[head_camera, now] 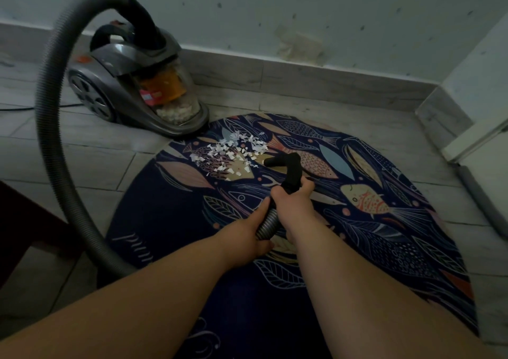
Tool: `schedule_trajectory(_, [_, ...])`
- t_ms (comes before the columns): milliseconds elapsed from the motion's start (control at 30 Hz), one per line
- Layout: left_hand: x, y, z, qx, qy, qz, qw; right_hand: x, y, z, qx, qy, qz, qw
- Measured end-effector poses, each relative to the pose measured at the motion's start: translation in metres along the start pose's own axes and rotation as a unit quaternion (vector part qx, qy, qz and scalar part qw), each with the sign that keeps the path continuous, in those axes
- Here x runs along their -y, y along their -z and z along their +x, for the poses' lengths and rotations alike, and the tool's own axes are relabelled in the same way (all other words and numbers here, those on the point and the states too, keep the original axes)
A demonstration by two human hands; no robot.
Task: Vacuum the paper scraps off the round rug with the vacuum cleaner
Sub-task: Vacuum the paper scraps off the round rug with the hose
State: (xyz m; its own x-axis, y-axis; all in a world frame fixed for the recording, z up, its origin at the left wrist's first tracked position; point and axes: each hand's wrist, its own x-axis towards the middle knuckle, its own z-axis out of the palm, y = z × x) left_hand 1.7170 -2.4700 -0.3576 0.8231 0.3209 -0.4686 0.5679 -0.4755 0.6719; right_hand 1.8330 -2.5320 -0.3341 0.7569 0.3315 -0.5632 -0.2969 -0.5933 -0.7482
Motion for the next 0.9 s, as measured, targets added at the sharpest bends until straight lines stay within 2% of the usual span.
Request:
schedule_trajectory(167, [-0.002, -0.005, -0.018, -0.006, 0.001, 0.004, 1.0, -0.003, 0.003, -0.015, 0.011, 0.004, -0.031, 0.999])
schedule_trajectory(500, [-0.001, 0.001, -0.049, 0.002, 0.019, 0.012, 1.0, -0.008, -0.018, -0.033, 0.043, -0.017, 0.029, 0.999])
schedule_trajectory(900, [0.015, 0.006, -0.081, -0.015, 0.056, 0.009, 0.998, -0.012, -0.039, -0.051, 0.087, -0.002, 0.023, 0.996])
